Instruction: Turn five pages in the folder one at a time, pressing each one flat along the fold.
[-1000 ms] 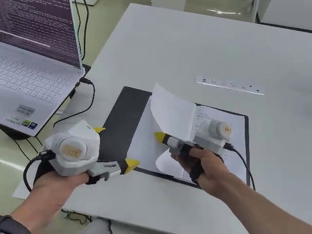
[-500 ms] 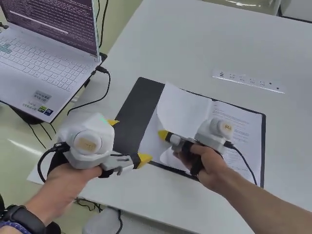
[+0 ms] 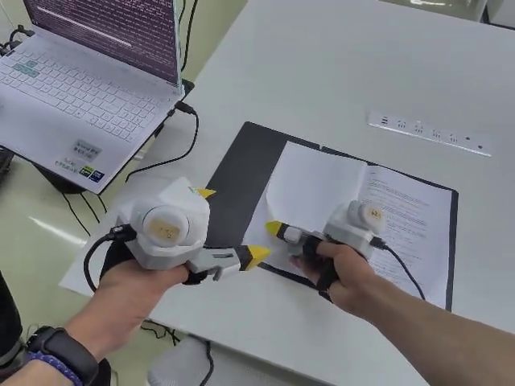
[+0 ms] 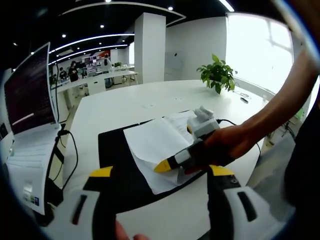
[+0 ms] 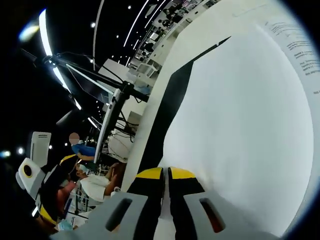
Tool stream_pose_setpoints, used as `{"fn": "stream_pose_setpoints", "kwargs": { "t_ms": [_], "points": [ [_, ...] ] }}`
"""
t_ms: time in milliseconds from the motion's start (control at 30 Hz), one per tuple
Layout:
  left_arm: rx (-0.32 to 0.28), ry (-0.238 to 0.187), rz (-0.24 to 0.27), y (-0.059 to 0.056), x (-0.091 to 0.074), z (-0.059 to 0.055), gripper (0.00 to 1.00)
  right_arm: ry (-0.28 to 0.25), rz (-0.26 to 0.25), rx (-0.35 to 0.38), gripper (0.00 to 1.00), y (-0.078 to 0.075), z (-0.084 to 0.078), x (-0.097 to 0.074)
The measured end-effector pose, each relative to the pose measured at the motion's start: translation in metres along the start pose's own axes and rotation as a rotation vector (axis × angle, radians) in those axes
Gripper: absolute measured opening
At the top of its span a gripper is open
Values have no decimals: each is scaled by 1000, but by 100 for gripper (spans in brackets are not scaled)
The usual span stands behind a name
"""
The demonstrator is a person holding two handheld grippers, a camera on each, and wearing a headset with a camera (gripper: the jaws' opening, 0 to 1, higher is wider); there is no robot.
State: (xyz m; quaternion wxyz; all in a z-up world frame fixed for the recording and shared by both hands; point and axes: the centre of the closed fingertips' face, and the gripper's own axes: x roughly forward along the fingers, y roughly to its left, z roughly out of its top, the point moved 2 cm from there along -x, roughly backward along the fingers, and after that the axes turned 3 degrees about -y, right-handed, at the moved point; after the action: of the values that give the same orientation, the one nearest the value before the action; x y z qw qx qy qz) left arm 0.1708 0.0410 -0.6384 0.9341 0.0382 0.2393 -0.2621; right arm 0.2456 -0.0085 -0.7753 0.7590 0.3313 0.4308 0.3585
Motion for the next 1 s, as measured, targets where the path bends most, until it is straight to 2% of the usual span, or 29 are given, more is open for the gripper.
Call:
{"fn": "stream_pose_setpoints", "kwargs": {
  "t_ms": [67, 167, 333, 767, 900, 1000],
  "points": [
    [1, 3, 1, 1, 0, -2, 73, 17, -2, -1, 5, 0, -4, 2],
    [-2, 15, 3, 1, -1, -7, 74, 55, 10, -40, 10, 2, -14, 4],
    [-7, 19, 2, 1, -2, -9, 74, 41, 24, -50, 14, 4, -13, 4],
    [-3, 38, -4, 1, 1, -16, 74, 51, 120, -46, 38, 24, -14, -2],
    [-1, 46, -2, 2, 4, -19, 73, 32, 160, -41, 39, 30, -9, -9],
    [-5, 53, -2, 3, 8, -22, 72, 6, 166, -78, 37, 31, -1, -17]
  ]
}}
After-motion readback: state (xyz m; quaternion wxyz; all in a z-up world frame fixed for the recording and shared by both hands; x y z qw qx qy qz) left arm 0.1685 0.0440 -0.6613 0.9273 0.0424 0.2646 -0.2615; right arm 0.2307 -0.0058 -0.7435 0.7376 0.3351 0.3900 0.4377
